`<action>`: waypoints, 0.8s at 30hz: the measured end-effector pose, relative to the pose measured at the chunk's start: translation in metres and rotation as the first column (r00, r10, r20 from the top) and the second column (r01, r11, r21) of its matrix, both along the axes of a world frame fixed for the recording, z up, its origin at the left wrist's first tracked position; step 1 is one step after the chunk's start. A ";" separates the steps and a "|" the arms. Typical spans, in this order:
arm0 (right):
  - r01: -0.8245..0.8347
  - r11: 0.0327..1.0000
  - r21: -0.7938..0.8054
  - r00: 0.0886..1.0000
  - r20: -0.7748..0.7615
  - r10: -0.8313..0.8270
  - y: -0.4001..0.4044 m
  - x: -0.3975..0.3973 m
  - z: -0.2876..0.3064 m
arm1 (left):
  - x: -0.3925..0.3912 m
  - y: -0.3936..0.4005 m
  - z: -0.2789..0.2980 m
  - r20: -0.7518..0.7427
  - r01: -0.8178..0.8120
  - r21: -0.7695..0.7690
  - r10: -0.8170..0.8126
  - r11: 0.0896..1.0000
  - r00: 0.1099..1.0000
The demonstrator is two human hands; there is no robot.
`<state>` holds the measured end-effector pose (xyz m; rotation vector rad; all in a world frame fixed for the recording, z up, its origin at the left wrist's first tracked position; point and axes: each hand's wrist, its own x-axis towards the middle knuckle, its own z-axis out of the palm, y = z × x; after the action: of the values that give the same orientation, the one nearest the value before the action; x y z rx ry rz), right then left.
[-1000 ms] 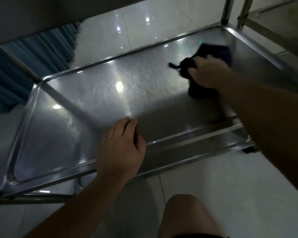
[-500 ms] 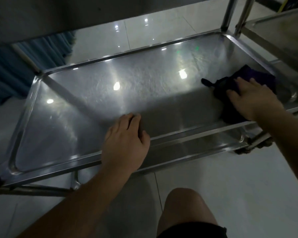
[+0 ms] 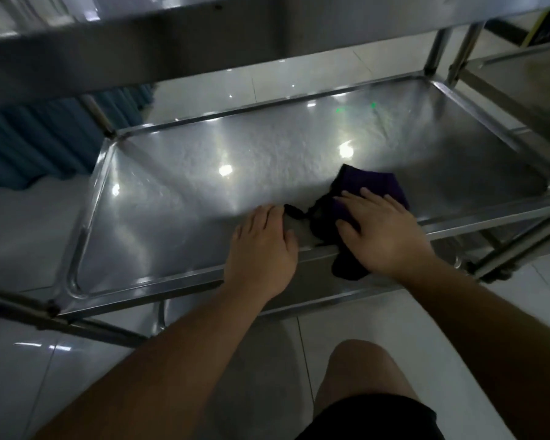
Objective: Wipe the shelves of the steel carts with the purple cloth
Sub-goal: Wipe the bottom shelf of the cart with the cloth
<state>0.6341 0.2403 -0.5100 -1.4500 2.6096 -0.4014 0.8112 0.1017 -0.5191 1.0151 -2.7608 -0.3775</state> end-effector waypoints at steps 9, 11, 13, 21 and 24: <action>0.479 0.874 0.088 0.871 0.074 -0.485 -0.020 -0.079 0.015 | 0.123 -0.088 0.025 0.058 -0.142 -0.087 0.147 0.986 0.987; 0.552 0.826 0.116 0.821 0.095 -0.562 -0.043 -0.081 0.017 | 0.155 -0.105 0.023 0.117 -0.259 -0.065 0.265 0.964 0.957; 0.538 0.833 0.130 0.831 0.086 -0.550 -0.074 -0.079 0.015 | 0.165 -0.109 0.016 0.153 -0.300 -0.051 0.304 0.953 0.940; -0.083 0.995 0.060 0.994 -0.072 0.088 -0.198 0.048 0.003 | 0.164 -0.113 0.007 0.103 -0.276 -0.053 0.280 0.960 0.954; -0.356 0.933 0.053 0.932 -0.059 0.359 -0.189 0.102 -0.005 | 0.165 -0.110 0.008 0.069 -0.277 -0.041 0.279 0.960 0.958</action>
<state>0.7357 0.0510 -0.5148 -1.9042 2.3099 -0.2551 0.9765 -0.0085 -0.5110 1.4121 -2.6236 -0.2584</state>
